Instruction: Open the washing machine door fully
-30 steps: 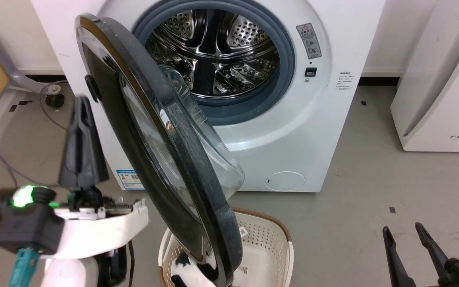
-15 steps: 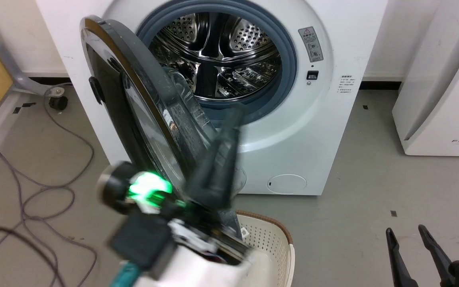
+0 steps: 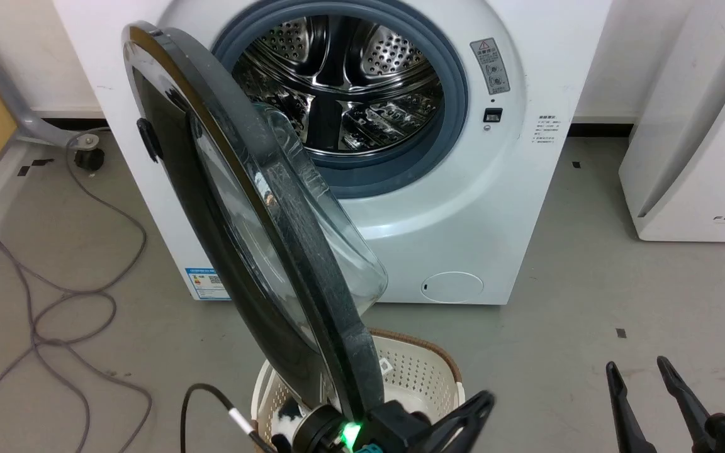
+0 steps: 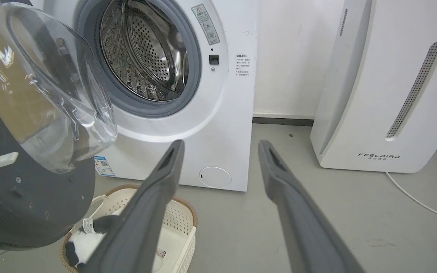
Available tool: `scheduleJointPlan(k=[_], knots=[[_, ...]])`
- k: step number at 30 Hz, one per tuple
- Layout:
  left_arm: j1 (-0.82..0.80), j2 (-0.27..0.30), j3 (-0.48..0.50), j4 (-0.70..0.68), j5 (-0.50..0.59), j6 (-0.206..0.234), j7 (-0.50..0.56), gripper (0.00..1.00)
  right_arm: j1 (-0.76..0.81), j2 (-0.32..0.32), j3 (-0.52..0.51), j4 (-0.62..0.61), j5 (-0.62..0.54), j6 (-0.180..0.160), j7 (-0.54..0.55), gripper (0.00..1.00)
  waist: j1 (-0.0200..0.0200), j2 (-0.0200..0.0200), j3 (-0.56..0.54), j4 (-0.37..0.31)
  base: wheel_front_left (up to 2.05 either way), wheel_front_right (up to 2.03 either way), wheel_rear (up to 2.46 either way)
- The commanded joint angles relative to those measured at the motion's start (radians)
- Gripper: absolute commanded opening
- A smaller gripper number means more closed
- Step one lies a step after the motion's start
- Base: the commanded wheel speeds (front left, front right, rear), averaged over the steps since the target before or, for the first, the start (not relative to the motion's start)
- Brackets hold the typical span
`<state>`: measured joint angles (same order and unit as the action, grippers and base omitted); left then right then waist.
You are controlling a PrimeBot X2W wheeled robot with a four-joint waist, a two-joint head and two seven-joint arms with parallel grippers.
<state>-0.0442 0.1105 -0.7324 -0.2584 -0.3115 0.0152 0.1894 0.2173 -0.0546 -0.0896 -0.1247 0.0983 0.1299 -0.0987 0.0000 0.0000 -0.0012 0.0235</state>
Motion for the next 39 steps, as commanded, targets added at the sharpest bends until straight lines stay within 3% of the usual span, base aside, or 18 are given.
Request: scheduleJointPlan(k=[1,6,17,23,31,39], knots=[[0.010,0.012,0.003,0.021,-0.002,0.004,0.005,0.00,0.003,0.004,0.001,0.003,0.002,0.001,-0.003,1.00,0.0000,0.0000,0.001,-0.001,0.00,0.00,0.00],[0.000,0.029,0.021,0.116,0.028,0.026,-0.025,0.00,0.000,0.004,0.000,0.007,0.002,0.001,0.000,1.00,0.0000,0.0000,0.004,-0.003,0.00,0.00,0.00],[-0.130,-0.029,0.091,0.275,0.027,0.071,-0.177,0.00,-0.007,0.004,0.022,-0.003,-0.018,0.001,0.018,1.00,0.0000,0.0000,0.002,-0.006,0.00,0.00,0.00],[-0.140,-0.031,0.117,0.327,0.022,0.106,-0.202,0.00,-0.005,0.004,0.028,-0.010,-0.027,0.001,0.029,1.00,0.0000,0.0000,-0.005,-0.017,0.00,0.00,0.00],[-0.086,0.003,0.143,0.309,0.013,0.144,-0.203,0.00,0.004,0.004,0.030,-0.014,-0.028,0.001,0.034,1.00,0.0000,0.0000,-0.014,-0.012,0.00,0.00,0.00],[0.017,0.051,0.170,0.202,0.011,0.207,-0.185,0.00,0.013,0.004,0.032,-0.010,-0.025,0.001,0.038,1.00,0.0000,0.0000,-0.021,0.000,0.00,0.00,0.00]])
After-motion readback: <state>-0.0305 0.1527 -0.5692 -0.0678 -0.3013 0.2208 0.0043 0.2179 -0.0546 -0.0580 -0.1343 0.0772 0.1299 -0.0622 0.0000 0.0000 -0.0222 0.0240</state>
